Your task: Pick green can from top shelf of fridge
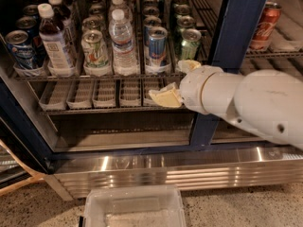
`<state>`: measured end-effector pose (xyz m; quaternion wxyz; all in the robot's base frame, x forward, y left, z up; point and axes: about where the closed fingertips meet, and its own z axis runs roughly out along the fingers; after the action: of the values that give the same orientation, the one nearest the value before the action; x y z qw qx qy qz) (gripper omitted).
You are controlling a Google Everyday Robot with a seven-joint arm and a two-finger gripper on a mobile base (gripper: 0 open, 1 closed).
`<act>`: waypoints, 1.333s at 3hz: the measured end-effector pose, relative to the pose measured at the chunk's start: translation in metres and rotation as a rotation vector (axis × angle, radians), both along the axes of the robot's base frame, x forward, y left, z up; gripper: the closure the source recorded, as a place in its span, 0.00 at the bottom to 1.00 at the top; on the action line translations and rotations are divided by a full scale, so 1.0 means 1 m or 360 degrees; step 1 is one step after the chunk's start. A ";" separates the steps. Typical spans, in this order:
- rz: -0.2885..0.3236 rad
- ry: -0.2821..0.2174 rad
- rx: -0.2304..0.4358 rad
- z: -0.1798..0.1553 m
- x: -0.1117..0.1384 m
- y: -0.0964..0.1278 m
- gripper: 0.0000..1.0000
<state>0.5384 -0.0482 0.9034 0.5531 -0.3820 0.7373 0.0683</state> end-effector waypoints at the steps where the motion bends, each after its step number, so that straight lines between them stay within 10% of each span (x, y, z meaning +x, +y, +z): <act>1: -0.0117 -0.0005 0.0025 -0.026 0.004 0.014 0.26; 4: -0.0333 -0.0105 0.0135 -0.032 0.022 0.014 0.16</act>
Offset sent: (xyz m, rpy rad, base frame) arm 0.0791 0.0064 -0.0168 0.1836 -0.2509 -0.5041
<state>0.5607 -0.0338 0.8715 0.5967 -0.2811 0.7510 0.0288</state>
